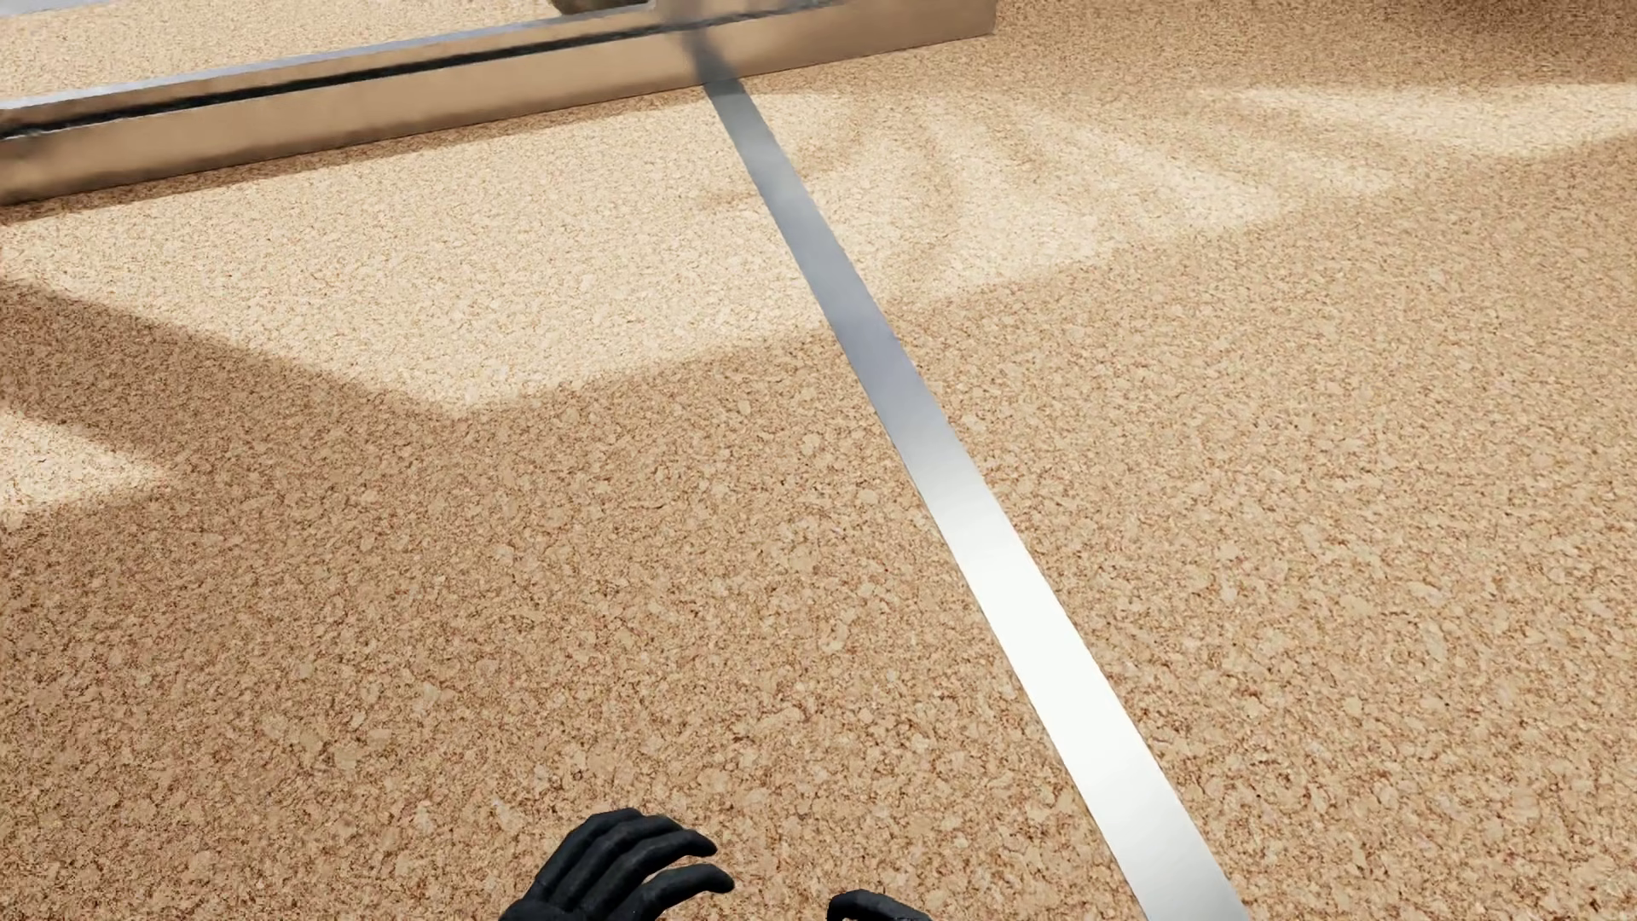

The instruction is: Walk towards the armchair

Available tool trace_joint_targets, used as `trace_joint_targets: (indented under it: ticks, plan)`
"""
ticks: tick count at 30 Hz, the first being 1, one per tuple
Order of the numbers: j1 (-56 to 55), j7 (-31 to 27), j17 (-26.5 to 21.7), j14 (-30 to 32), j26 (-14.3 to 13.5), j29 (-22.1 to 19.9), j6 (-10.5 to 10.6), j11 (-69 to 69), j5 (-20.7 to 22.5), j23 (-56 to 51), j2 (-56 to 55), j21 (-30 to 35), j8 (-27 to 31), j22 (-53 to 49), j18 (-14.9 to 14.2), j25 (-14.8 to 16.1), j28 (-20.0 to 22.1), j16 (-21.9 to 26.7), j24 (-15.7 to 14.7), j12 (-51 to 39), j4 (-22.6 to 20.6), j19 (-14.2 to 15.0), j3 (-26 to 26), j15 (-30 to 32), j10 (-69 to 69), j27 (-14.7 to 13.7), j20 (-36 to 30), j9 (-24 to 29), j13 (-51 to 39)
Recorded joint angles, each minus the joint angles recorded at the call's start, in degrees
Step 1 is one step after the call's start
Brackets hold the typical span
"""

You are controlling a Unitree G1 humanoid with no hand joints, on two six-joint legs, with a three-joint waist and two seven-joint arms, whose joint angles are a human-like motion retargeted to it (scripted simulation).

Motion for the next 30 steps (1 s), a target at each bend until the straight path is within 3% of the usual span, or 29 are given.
trace_joint_targets:
  ticks: [1, 2, 3, 5, 7, 12, 15, 18, 20, 21, 23, 24, 26, 28, 30]
  plan:
    - [-0.66, -1.81, -0.30, -0.97, -0.45, -0.24, -1.07, 2.55, -3.77, 0.06, 0.27, -0.73, -0.11, -0.35, 1.04, -0.07, 0.20, -0.42, -0.06, 0.06, -2.74, -0.73, 0.45, -1.41, 0.35, 0.77, 0.17, -0.05, 0.57]
    - [-1.54, -4.28, -0.60, -2.07, -0.74, -0.85, -2.15, 5.92, -7.05, 0.19, -1.34, -2.29, 4.20, -0.62, 2.04, -0.97, 0.37, -0.66, -0.38, 0.14, -5.37, -1.56, 0.35, -4.35, 1.28, 1.25, -0.10, 0.10, 1.55]
    - [-2.27, -7.42, -0.17, -2.95, -0.69, -2.02, -3.06, 9.18, -7.90, 0.33, -5.22, -2.78, 14.39, -1.03, 3.01, -1.74, 0.53, -0.61, -0.75, 0.14, -7.72, -1.54, -0.34, -7.87, 2.15, 2.82, -0.81, 0.41, 2.24]
    - [-3.36, -13.80, 0.49, -4.07, -0.45, -3.48, -4.47, 13.20, -1.46, -0.50, -12.23, -6.40, 37.27, -1.70, 4.68, -4.06, 0.97, -0.04, -1.45, -0.45, -11.16, -2.30, -1.48, -12.45, 3.18, 4.51, -2.37, 0.94, 4.44]
    - [-4.34, -19.74, -0.01, -4.91, 0.28, -3.45, -5.51, 17.01, 6.20, -1.17, -15.78, -10.53, 49.25, -1.66, 5.94, -7.13, 1.10, 0.52, -1.67, -0.96, -13.41, -0.54, -1.56, -13.59, 4.32, 4.53, -4.30, 1.30, 7.70]
    - [-4.89, -36.24, -0.96, -5.33, 1.04, -0.37, -7.51, 20.11, 20.09, -1.90, -22.11, -16.18, 57.05, -3.39, 8.38, -10.39, 1.17, 0.77, -1.05, -0.34, -20.76, -1.93, -1.48, -13.98, 5.21, 1.25, -5.49, 3.01, 11.40]
    - [-3.83, -46.10, -2.09, -5.03, 1.29, 0.19, -8.17, 13.71, 27.69, -2.65, -25.09, -13.96, 59.61, -3.70, 9.43, -10.90, 1.17, 0.15, 0.06, 0.37, -25.33, -2.14, -0.94, -8.95, 4.96, -0.55, -4.28, 3.88, 9.65]
    - [-1.60, -55.81, -3.03, -4.39, 1.45, 0.87, -8.36, 2.39, 34.02, -3.27, -26.36, -8.26, 60.41, -3.86, 9.88, -9.69, 1.16, -0.73, 1.09, 2.08, -28.84, 1.47, -0.34, -1.25, 4.12, -1.33, -2.29, 4.46, 5.55]
    - [0.15, -61.84, -3.24, -4.15, 1.04, 0.96, -8.40, -4.85, 35.79, -3.22, -26.53, -4.98, 58.57, -4.28, 10.02, -9.20, 1.17, -1.41, 1.70, 2.90, -30.96, 3.09, 0.06, 0.09, 3.89, -1.23, -0.93, 4.67, 3.03]
    - [1.23, -64.85, -3.35, -4.29, 0.77, 0.86, -8.30, -7.50, 36.95, -3.23, -26.44, -3.45, 60.15, -4.35, 10.22, -8.85, 1.17, -1.50, 2.03, 3.05, -32.00, 5.42, 0.17, -0.09, 4.00, -0.92, -0.62, 4.74, 2.00]
    - [4.08, -70.73, -2.92, -4.47, -0.24, 0.74, -7.74, -7.48, 40.49, -2.64, -25.53, -2.54, 70.53, -3.20, 10.91, -8.11, 1.16, -1.26, 1.66, 2.71, -33.79, 7.16, 0.12, -0.90, 4.48, -0.78, -0.38, 4.74, 1.65]
    - [5.77, -73.43, -2.54, -4.02, -0.30, 0.99, -7.31, -6.41, 42.15, -2.53, -24.40, -2.51, 75.60, -2.72, 11.38, -7.24, 1.16, -1.02, 1.18, 2.74, -34.16, 2.77, 0.09, 1.98, 4.49, -0.57, -0.35, 4.58, 1.52]
    - [8.71, -76.73, -1.48, -2.62, -0.31, 1.50, -6.08, -6.24, 39.59, -2.87, -22.22, -3.60, 71.85, -1.00, 9.66, -7.47, 1.16, -1.08, -0.03, 2.74, -34.00, -1.51, 0.39, 8.61, 5.78, -0.83, 0.55, 4.08, 1.23]
    - [9.52, -77.69, -0.47, 1.65, -0.55, 0.89, -3.88, -3.90, 38.37, -3.32, -19.96, -4.44, 66.94, 2.43, 5.60, -8.83, 1.16, -2.11, 0.57, 2.95, -32.96, -3.24, 0.04, 4.43, 10.47, -1.90, 2.62, 3.56, 0.93]
    - [6.64, -74.92, -0.37, 8.98, -0.81, 1.97, -1.67, -1.47, 38.12, -3.60, -17.84, -3.67, 61.96, 4.59, -10.56, -7.15, 1.07, -0.85, 2.48, 3.74, -31.84, -4.77, -1.01, -0.26, 20.44, -2.09, 3.04, 3.20, 0.35]
